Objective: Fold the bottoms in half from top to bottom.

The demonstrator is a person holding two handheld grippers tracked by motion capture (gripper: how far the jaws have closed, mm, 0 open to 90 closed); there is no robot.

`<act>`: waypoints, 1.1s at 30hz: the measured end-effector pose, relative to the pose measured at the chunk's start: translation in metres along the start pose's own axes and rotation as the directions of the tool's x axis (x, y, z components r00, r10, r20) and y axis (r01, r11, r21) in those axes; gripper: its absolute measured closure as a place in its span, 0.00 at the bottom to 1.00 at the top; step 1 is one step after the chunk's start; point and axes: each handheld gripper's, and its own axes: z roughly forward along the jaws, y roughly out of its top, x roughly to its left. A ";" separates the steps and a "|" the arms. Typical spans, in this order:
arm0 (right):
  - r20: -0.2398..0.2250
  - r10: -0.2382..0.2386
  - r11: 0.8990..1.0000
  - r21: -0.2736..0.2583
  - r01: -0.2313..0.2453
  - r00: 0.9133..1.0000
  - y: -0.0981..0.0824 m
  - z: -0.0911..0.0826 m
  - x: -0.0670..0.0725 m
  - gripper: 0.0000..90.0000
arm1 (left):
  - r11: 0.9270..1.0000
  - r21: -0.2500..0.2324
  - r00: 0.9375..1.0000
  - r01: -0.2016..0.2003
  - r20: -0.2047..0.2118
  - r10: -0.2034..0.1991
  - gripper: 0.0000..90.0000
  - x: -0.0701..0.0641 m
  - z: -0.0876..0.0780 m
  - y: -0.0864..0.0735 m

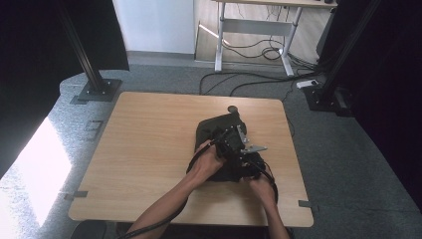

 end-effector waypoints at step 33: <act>0.164 0.214 0.976 -0.061 -0.207 0.963 -0.073 -0.075 -0.077 0.21 | 0.934 -0.194 0.951 0.299 0.147 -0.273 0.17 0.099 -0.068 -0.091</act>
